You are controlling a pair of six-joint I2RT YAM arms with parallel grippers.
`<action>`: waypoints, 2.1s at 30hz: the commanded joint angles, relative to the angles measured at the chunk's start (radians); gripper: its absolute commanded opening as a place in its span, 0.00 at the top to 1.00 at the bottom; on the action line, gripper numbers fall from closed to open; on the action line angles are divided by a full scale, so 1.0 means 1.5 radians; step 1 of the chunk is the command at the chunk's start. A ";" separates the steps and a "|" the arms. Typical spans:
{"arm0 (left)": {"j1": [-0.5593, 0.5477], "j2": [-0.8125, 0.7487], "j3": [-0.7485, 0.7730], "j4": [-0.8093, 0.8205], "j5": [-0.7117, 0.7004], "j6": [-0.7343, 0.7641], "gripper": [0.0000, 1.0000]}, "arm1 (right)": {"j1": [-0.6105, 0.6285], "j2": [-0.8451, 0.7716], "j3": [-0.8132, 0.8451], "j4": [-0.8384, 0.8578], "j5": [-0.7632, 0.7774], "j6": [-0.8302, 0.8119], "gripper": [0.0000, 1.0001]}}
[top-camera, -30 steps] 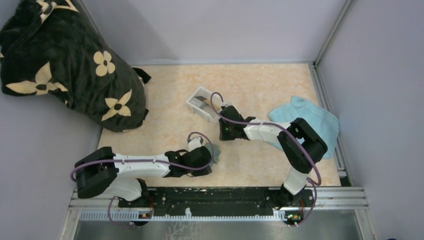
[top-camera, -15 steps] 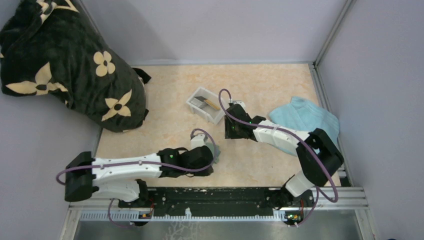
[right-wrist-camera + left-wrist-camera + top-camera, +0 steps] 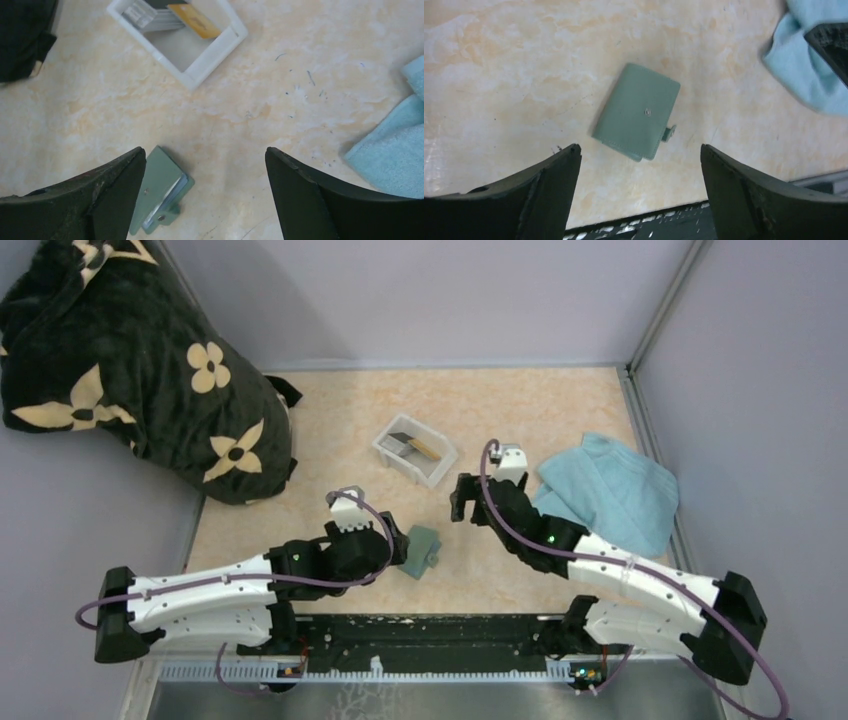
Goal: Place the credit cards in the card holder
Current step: Adjust the card holder at the center of the board.
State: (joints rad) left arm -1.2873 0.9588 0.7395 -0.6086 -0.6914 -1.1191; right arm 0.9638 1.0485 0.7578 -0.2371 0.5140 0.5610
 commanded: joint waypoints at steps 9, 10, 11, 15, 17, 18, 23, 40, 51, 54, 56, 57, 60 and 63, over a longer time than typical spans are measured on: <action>0.167 -0.020 -0.097 0.174 0.053 0.159 0.23 | -0.058 -0.033 -0.056 0.029 -0.075 0.082 0.01; 0.187 -0.014 -0.109 0.192 0.084 0.169 0.25 | -0.055 -0.019 -0.049 0.019 -0.086 0.084 0.01; 0.200 -0.010 -0.120 0.211 0.109 0.183 0.26 | -0.049 -0.012 -0.044 0.015 -0.091 0.087 0.01; 0.214 0.013 -0.154 0.270 0.165 0.213 0.23 | -0.019 0.012 -0.020 -0.013 -0.079 0.112 0.03; 0.216 0.027 -0.160 0.284 0.185 0.218 0.22 | -0.003 0.029 0.001 -0.041 -0.066 0.126 0.08; 0.216 0.034 -0.162 0.294 0.195 0.223 0.22 | 0.002 0.038 0.011 -0.060 -0.062 0.140 0.12; 0.217 0.076 -0.158 0.313 0.223 0.233 0.22 | 0.027 0.082 0.053 -0.136 -0.048 0.208 0.21; 0.219 0.139 -0.206 0.361 0.272 0.219 0.27 | 0.119 0.240 0.159 -0.208 -0.027 0.310 0.28; 0.220 0.187 -0.239 0.401 0.303 0.184 0.29 | 0.130 0.304 0.181 -0.226 -0.055 0.349 0.29; 0.219 0.200 -0.243 0.403 0.316 0.172 0.31 | 0.131 0.308 0.173 -0.227 -0.056 0.362 0.31; 0.220 0.211 -0.244 0.403 0.326 0.166 0.33 | 0.132 0.312 0.170 -0.227 -0.059 0.368 0.32; 0.220 0.216 -0.245 0.403 0.331 0.162 0.33 | 0.132 0.316 0.169 -0.226 -0.061 0.370 0.33; 0.220 0.225 -0.250 0.404 0.340 0.151 0.36 | 0.131 0.326 0.171 -0.226 -0.064 0.373 0.35; 0.220 0.229 -0.259 0.408 0.349 0.143 0.39 | 0.131 0.335 0.176 -0.227 -0.065 0.373 0.40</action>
State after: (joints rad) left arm -0.9581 1.2591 0.4110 0.0990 -0.2375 -0.8719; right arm 1.1500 1.5333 0.9836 -0.5755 0.4156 1.1015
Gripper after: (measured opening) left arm 0.625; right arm 0.628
